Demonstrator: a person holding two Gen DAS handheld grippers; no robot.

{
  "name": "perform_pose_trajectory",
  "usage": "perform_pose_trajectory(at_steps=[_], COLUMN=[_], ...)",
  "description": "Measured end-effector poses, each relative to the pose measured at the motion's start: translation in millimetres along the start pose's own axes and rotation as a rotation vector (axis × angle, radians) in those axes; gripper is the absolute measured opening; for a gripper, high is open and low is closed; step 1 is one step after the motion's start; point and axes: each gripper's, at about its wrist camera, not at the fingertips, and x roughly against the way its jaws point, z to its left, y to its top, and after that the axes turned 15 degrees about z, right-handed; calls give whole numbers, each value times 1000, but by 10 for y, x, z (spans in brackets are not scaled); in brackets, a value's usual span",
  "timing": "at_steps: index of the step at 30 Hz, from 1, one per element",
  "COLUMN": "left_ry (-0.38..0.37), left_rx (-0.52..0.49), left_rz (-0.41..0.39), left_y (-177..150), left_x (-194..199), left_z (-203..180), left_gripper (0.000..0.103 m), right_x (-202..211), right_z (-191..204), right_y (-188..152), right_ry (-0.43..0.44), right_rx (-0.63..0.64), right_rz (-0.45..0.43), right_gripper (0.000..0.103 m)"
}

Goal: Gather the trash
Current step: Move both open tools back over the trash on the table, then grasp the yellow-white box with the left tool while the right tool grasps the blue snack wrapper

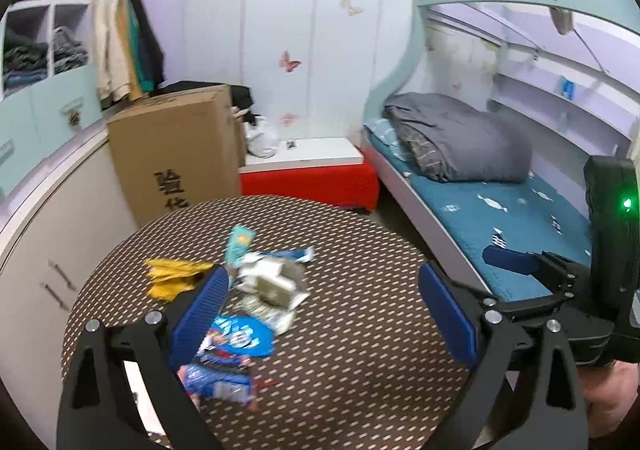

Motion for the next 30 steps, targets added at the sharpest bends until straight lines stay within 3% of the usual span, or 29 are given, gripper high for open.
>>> perform_pose_trajectory(at_steps=[11,20,24,28,29,30], left_ry=[92,163,168,164,162,159], left_rx=[138,214,222,208,201,186], left_rz=[3,27,46,62,64,69], left_y=[-434,-787,-842,-851,-846,-831], left_x=[177,236,190,116,96,61], left_z=[855,1409,1540,1573,1576,1579], left_gripper=[94,94,94,94,94,94], right_x=[-420,-974,-1169,-1387,-1442,-1496], right_z=[773,1386,1620,1814,1843,1858], right_y=[22,-114,-160,-193,-193,-188], right_ry=[45,69,82,66,65,71], right_rx=[209,434,527,620,629,629], right_rz=[76,213,254,289,294,304], right_gripper=[97,96,87,86,83,71])
